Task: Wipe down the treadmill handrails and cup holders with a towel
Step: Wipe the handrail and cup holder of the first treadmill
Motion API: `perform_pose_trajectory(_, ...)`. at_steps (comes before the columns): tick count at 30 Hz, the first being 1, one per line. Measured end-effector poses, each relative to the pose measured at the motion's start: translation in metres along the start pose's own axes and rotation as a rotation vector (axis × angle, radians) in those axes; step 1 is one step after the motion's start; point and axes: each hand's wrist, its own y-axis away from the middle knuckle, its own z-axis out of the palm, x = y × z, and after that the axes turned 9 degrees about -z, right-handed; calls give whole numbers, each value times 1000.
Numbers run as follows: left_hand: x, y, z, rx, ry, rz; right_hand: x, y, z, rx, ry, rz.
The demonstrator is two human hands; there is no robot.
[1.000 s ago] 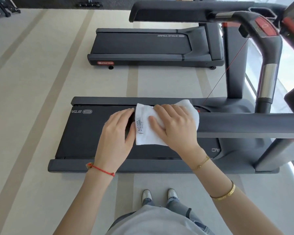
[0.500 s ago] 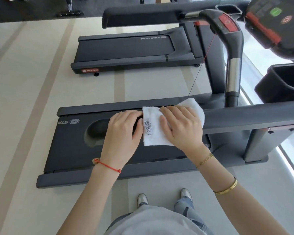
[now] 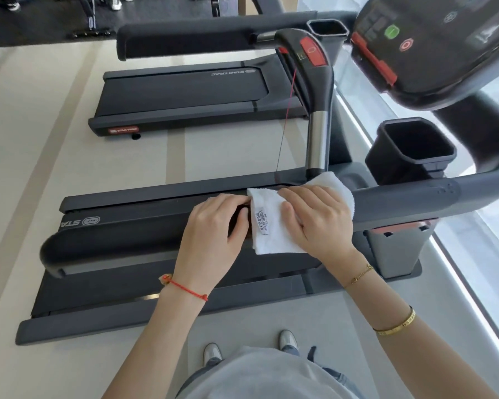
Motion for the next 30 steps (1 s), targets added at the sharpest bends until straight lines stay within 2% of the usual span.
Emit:
perform_pose_trajectory(10, 62, -12, 59, -1, -1, -2, 89, 36, -40, -84, -8, 15)
perform_pose_trajectory(13, 77, -13, 72, 13, -1, -10, 119, 41, -53, -96, 60, 51)
perform_pose_trajectory(18, 99, -18, 92, 29, -26, -1, 117, 36, -50, -161, -15, 176)
perform_pose_trajectory(23, 110, -19, 104, 71, -59, -22, 130, 50, -57, -192, -63, 25)
perform_pose_trajectory(30, 125, -18, 118, 100, -88, -41, 187, 81, -87, -118, 19, -27)
